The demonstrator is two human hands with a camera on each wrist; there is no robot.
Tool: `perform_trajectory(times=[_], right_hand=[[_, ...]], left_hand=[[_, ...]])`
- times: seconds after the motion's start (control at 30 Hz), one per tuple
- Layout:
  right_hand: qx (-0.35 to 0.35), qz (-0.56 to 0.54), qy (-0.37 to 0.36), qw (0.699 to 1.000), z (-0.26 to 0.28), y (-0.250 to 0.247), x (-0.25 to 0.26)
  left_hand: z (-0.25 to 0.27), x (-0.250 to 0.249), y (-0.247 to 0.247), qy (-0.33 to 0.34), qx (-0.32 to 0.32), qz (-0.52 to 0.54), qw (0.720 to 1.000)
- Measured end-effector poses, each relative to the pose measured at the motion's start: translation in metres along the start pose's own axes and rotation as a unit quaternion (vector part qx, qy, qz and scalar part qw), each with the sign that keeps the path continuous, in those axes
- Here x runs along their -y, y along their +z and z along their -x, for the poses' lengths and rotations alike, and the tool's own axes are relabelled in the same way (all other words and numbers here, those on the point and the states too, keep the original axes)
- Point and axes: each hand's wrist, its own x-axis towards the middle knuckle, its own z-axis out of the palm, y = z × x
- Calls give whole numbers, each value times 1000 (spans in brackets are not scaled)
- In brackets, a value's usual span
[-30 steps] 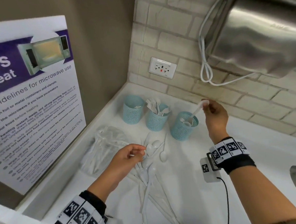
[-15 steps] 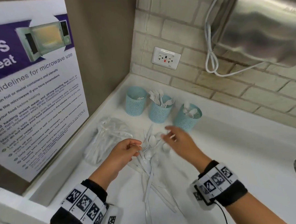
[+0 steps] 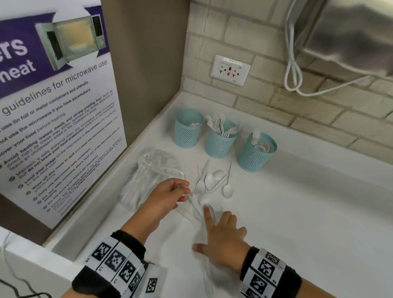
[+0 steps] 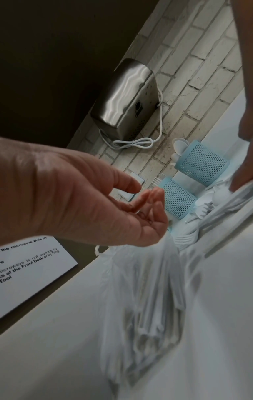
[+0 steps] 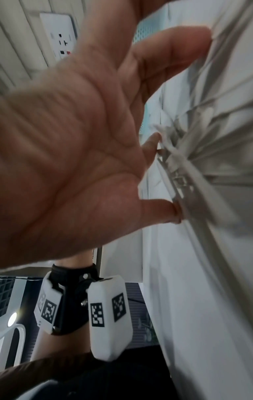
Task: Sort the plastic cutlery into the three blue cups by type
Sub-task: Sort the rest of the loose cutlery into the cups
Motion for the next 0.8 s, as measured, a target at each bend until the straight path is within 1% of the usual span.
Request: perform_trajectory(times=[0.07, 0.2, 0.3, 0.43, 0.47, 0.67, 0.73, 0.8], right_hand=[[-1, -16, 0, 1000, -2, -1, -4], [-28, -61, -39, 997, -4, -1, -12], [-45, -130, -56, 989, -3, -5, -16], [-27, -126, -47, 991, -7, -8, -18], [-24, -139, -49, 989, -8, -9, -20], [-8, -280, -74, 957, -3, -19, -29], [-15, -307, -84, 948, -2, -22, -33], [-26, -311, -92, 946, -1, -26, -37]], left_hand=[[0, 1, 0, -4, 1, 1, 1000], [-1, 1, 3, -9, 6, -3, 1000], [-1, 0, 3, -8, 7, -3, 1000], [-1, 1, 1, -8, 5, -3, 1000], [-1, 1, 1, -8, 4, -3, 1000], [-1, 3, 1, -11, 8, 0, 1000], [-1, 3, 2, -12, 10, -1, 1000], [-2, 4, 2, -12, 11, -1, 1000]])
